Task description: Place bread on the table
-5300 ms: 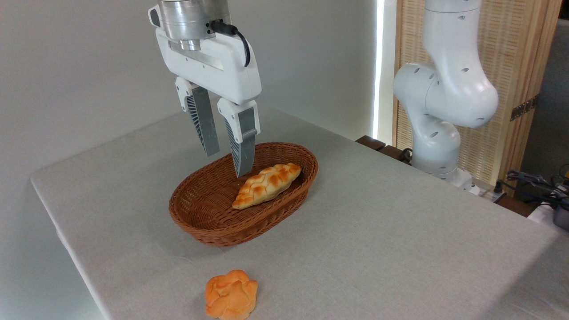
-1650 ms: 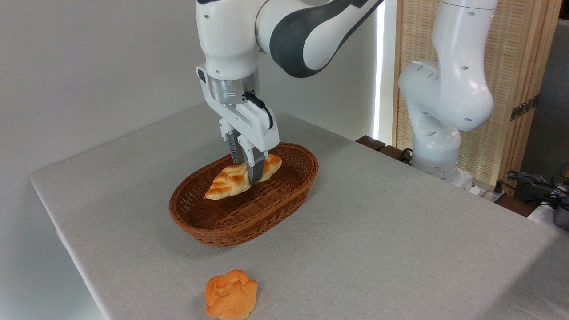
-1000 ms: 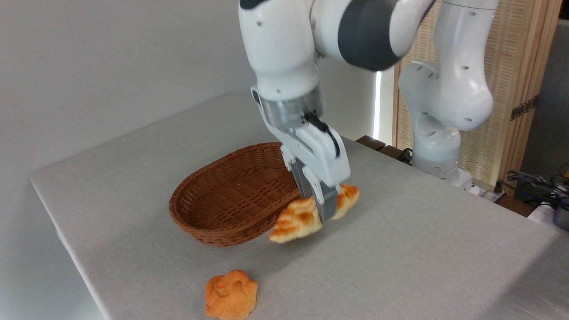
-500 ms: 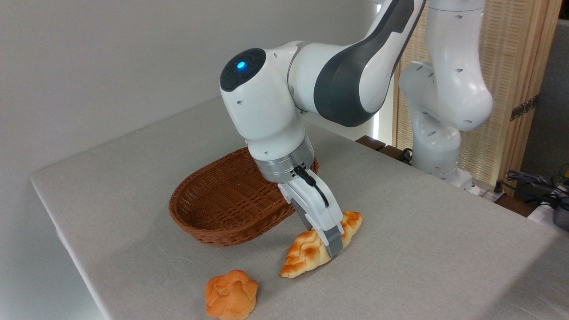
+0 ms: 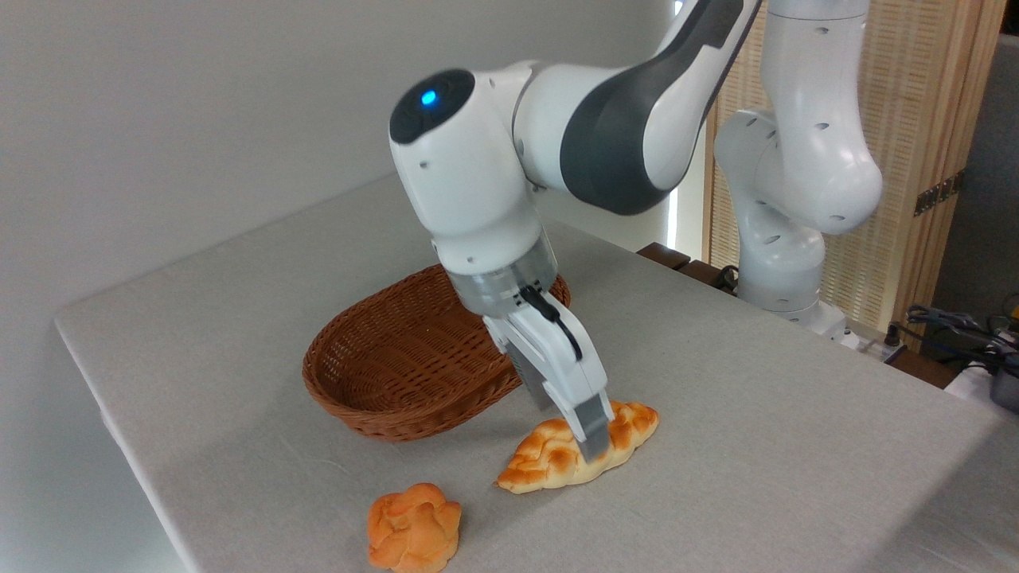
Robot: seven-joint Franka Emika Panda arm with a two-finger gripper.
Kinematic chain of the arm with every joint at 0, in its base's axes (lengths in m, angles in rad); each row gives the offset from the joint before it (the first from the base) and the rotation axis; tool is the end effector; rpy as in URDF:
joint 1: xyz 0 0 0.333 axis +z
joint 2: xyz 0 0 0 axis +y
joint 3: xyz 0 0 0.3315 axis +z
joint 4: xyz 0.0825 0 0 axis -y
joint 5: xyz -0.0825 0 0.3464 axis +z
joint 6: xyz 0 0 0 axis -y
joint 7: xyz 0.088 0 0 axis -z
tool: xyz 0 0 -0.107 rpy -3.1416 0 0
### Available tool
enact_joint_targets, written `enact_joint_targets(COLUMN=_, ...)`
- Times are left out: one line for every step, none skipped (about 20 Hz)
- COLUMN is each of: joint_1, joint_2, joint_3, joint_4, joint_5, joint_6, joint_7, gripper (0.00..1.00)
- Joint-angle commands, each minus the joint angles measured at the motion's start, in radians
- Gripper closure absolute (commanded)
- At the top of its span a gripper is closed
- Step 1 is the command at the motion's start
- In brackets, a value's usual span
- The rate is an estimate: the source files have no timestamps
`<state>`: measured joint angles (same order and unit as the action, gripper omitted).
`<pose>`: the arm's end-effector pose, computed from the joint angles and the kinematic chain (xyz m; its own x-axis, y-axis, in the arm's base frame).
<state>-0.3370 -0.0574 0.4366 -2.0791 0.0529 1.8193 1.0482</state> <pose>0.4735 0.0546 0.4669 0.5523 -0.8245 -0.1231 -0.8074 -0.5658 0.1671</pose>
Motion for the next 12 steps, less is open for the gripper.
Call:
enact_joint_targets(joint_1=-0.004, joint_2=-0.012, joint_3=-0.001, joint_4=0.149, joint_5=-0.112, joint_6=-0.087, joint_7=-0.016, gripper=0.0)
enact_joint_targets(joint_1=-0.001, joint_2=-0.013, joint_3=-0.018, joint_4=0.189, joint_5=-0.123, joint_6=-0.107, joint_7=-0.048, gripper=0.0)
enact_joint_targets(joint_1=0.01, joint_2=-0.012, joint_3=-0.048, joint_4=0.236, joint_5=-0.123, joint_6=-0.118, joint_7=-0.097, gripper=0.0)
enact_joint_targets(joint_1=0.022, joint_2=-0.007, joint_3=-0.077, joint_4=0.282, joint_5=-0.122, joint_6=-0.123, joint_7=-0.143, gripper=0.0)
enact_joint_targets(joint_1=0.038, joint_2=-0.005, joint_3=-0.113, joint_4=0.316, joint_5=-0.122, joint_6=-0.124, joint_7=-0.175, gripper=0.0)
enact_joint_targets(joint_1=0.059, joint_2=-0.005, joint_3=-0.148, joint_4=0.342, joint_5=-0.122, joint_6=-0.124, joint_7=-0.198, gripper=0.0)
enact_joint_targets(joint_1=0.087, joint_2=-0.004, joint_3=-0.186, joint_4=0.371, joint_5=-0.122, joint_6=-0.129, joint_7=-0.214, gripper=0.0)
enact_joint_targets(joint_1=0.113, joint_2=-0.001, joint_3=-0.229, joint_4=0.404, joint_5=-0.122, joint_6=-0.143, joint_7=-0.233, gripper=0.0)
enact_joint_targets(joint_1=0.137, joint_2=0.004, joint_3=-0.263, joint_4=0.428, joint_5=-0.123, joint_6=-0.164, joint_7=-0.261, gripper=0.0)
enact_joint_targets(joint_1=0.16, joint_2=0.02, joint_3=-0.289, joint_4=0.456, joint_5=-0.123, joint_6=-0.188, joint_7=-0.298, gripper=0.0)
enact_joint_targets(joint_1=0.177, joint_2=0.034, joint_3=-0.314, joint_4=0.485, joint_5=-0.12, joint_6=-0.21, joint_7=-0.33, gripper=0.0)
enact_joint_targets(joint_1=0.183, joint_2=0.047, joint_3=-0.326, joint_4=0.502, joint_5=-0.116, joint_6=-0.215, joint_7=-0.348, gripper=0.0)
